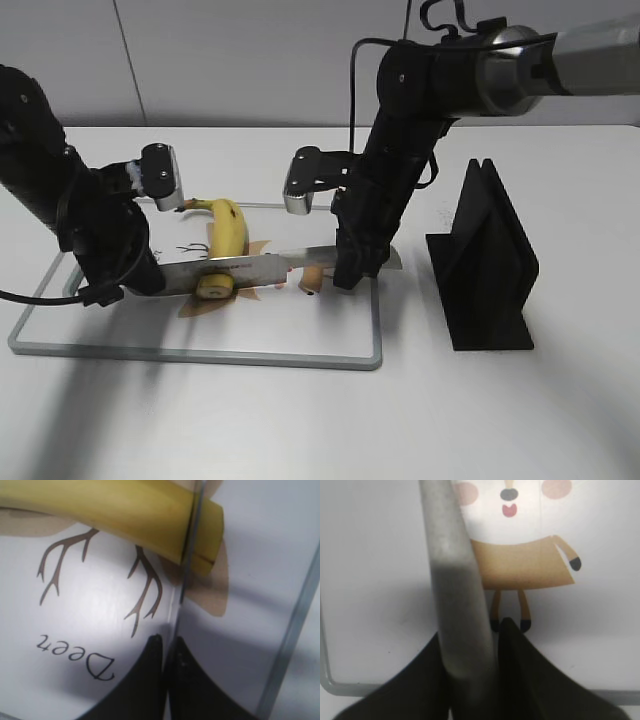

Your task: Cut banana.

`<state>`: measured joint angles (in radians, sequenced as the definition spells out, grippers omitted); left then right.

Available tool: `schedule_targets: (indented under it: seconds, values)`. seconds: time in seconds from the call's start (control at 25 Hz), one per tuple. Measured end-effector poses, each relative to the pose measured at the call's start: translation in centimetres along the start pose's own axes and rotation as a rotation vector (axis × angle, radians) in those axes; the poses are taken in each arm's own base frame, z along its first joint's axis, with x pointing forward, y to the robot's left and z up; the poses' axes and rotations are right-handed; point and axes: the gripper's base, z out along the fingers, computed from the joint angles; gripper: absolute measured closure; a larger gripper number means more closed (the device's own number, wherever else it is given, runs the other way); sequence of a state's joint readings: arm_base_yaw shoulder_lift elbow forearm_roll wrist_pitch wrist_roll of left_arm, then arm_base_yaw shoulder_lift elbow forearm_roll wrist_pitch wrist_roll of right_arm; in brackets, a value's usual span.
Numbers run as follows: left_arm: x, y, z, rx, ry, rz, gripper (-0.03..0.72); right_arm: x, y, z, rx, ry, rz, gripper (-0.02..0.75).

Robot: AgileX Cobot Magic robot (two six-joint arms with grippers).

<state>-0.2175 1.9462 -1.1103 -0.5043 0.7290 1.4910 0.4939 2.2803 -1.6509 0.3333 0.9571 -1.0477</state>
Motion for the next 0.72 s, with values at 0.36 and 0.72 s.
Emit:
schedule_targets:
  seconds: [0.36, 0.72]
  values:
    - [-0.8, -0.7, -2.4, -0.03, -0.031, 0.014, 0.697, -0.6, 0.6, -3.0, 0.036, -0.029, -0.021, 0.519]
    - [-1.6, -1.4, -5.7, -0.101, -0.054, 0.061, 0.7, -1.1, 1.1, -5.3, 0.066, -0.065, -0.032, 0.519]
